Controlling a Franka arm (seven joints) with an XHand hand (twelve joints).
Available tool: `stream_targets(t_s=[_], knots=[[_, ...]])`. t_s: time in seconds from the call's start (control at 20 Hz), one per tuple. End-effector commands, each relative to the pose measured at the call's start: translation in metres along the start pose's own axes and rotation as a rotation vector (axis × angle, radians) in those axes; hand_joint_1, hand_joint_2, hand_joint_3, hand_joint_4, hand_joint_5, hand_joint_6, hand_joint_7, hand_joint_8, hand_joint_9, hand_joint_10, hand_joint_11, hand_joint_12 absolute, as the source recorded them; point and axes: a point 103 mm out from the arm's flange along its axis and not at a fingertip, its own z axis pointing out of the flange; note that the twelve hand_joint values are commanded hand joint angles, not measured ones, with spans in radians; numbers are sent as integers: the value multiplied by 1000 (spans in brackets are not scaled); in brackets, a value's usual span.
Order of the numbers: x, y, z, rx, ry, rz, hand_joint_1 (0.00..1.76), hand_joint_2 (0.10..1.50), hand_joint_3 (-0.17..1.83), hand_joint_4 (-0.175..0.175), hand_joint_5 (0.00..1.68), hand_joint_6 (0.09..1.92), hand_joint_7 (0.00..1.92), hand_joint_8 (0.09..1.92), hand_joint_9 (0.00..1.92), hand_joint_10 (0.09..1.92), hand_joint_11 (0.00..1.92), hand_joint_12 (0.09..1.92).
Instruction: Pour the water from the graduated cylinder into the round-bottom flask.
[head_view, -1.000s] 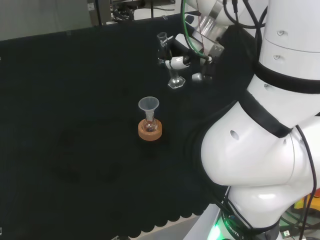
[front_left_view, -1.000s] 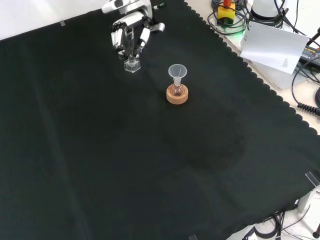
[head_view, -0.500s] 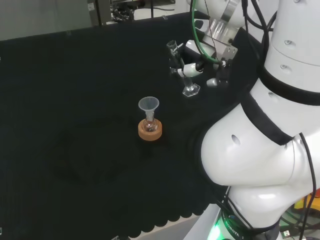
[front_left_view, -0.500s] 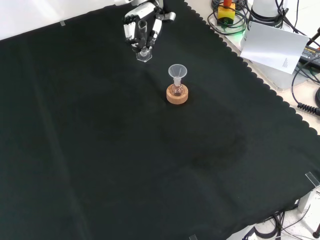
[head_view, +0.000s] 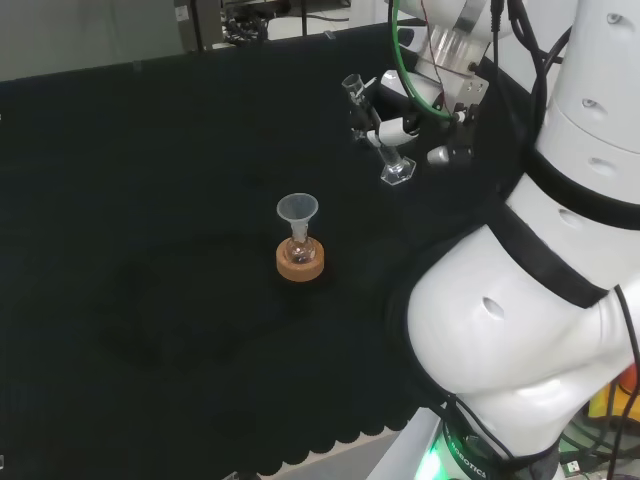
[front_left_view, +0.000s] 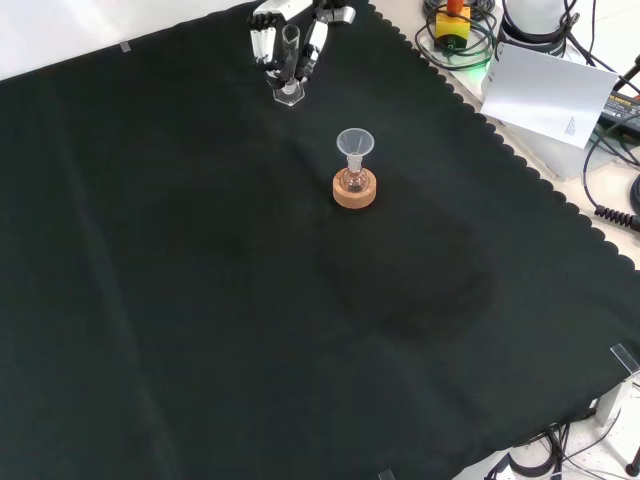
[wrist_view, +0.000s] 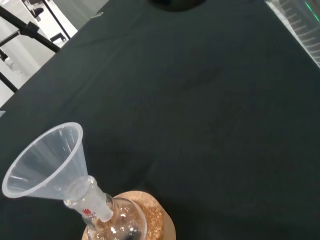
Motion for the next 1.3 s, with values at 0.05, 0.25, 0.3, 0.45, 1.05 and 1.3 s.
stream_targets(t_s=[0.05, 0.25, 0.3, 0.45, 1.05, 1.3], knots=[[-3, -49, 46, 312, -129, 5, 1159, 1115, -5, -175, 1000, 994, 1210, 376, 1409, 87, 1289, 712], [1, -57, 50, 368, -150, 18, 1159, 1115, -5, -175, 1001, 993, 1213, 373, 1411, 87, 1290, 712], [2, -58, 51, 378, -156, 20, 1160, 1115, -6, -175, 1001, 992, 1213, 372, 1411, 87, 1290, 712], [4, -62, 50, 397, -175, 25, 1160, 1115, -6, -175, 1001, 991, 1215, 369, 1413, 87, 1291, 712], [9, -77, 40, 465, -235, 56, 1160, 1115, -7, -175, 1003, 990, 1221, 361, 1417, 87, 1292, 710], [14, -85, 40, 493, -284, 49, 1160, 1115, -7, -175, 1003, 989, 1223, 358, 1419, 87, 1293, 709]])
